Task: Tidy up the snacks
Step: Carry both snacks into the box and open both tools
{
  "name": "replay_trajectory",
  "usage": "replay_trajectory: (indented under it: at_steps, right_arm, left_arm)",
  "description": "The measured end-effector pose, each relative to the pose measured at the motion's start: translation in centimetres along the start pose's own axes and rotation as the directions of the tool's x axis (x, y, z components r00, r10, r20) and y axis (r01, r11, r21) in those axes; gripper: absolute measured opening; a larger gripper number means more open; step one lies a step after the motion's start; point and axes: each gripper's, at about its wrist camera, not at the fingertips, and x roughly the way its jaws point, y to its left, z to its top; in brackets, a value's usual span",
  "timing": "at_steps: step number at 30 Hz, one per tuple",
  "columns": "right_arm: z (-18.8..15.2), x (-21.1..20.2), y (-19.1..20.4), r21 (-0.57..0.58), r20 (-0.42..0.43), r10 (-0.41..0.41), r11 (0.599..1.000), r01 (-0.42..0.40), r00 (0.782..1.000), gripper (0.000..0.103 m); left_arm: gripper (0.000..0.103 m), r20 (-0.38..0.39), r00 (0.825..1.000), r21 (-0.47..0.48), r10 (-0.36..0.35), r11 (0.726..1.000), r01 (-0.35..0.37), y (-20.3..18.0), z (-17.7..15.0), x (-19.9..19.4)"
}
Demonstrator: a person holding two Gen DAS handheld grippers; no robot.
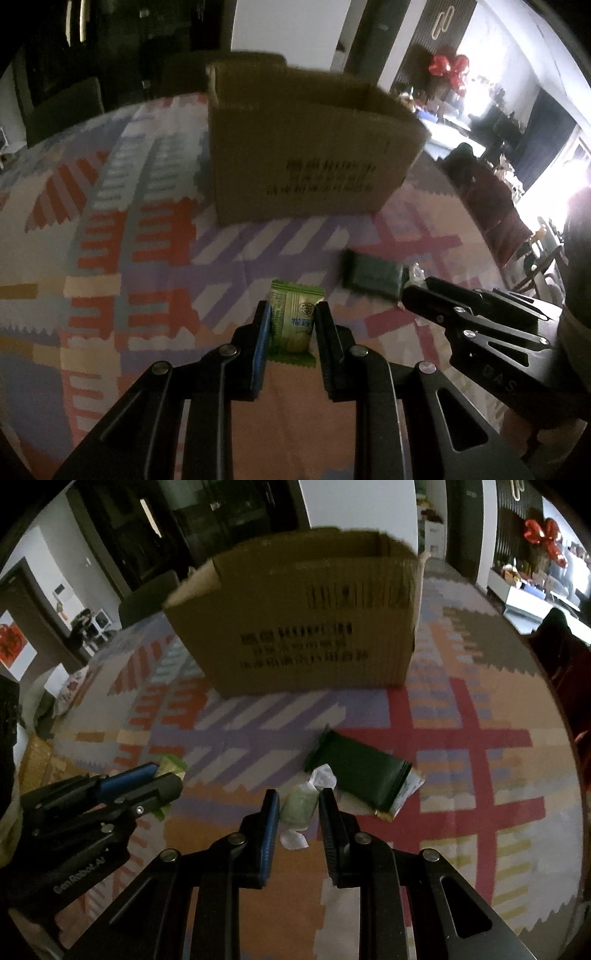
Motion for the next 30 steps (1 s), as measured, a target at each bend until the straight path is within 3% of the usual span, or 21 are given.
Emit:
replay_trajectory:
  at_steps: [10,30]
  right_arm:
    - [2.9,-4.5,0.9,-0.039,0.135,0.020,0.999,-0.015,0.991,0.024]
    - [9.3,-9.3,2.0,-0.102,0.293,0.074,0.994,-0.046,0.953,0.024]
  left_arm:
    - [0.024,0.100,0.995,0.033,-0.013,0.999,0.010,-1.1,3.0,-3.9]
    - [0.024,0.260,0.966,0.088,-0.014,0.996,-0.009,-2.4,9.8,-8.3]
